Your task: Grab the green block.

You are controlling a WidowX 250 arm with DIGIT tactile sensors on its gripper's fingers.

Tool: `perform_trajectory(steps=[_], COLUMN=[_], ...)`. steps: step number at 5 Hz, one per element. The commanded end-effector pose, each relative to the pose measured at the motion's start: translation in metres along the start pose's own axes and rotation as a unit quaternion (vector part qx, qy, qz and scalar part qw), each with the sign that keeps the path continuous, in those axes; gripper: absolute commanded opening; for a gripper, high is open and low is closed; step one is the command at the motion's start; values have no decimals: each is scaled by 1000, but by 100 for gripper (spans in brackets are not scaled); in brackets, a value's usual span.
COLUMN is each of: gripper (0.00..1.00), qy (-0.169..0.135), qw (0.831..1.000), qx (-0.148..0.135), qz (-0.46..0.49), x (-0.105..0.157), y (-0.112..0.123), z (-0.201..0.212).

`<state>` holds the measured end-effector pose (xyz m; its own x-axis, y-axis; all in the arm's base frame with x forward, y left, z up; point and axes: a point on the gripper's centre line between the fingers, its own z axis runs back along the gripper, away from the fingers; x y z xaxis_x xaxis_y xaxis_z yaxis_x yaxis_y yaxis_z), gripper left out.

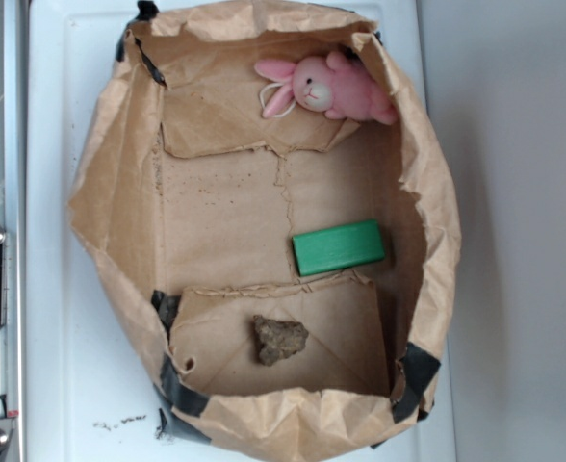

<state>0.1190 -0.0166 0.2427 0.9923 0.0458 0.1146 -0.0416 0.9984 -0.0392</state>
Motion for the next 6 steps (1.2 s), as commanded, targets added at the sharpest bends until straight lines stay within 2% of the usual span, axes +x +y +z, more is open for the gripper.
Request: perform_trajectory(steps=[1, 2, 3, 5, 6], gripper=[100, 100, 100, 100, 100], qy=[0, -19, -31, -83, -94], qw=[1000, 999, 999, 996, 994], qx=[0, -4, -7, -21, -33], qz=[0, 31, 42, 37, 44], x=[0, 45, 66, 97, 128], y=[0, 3, 8, 21, 29], z=[0, -4, -7, -24, -50])
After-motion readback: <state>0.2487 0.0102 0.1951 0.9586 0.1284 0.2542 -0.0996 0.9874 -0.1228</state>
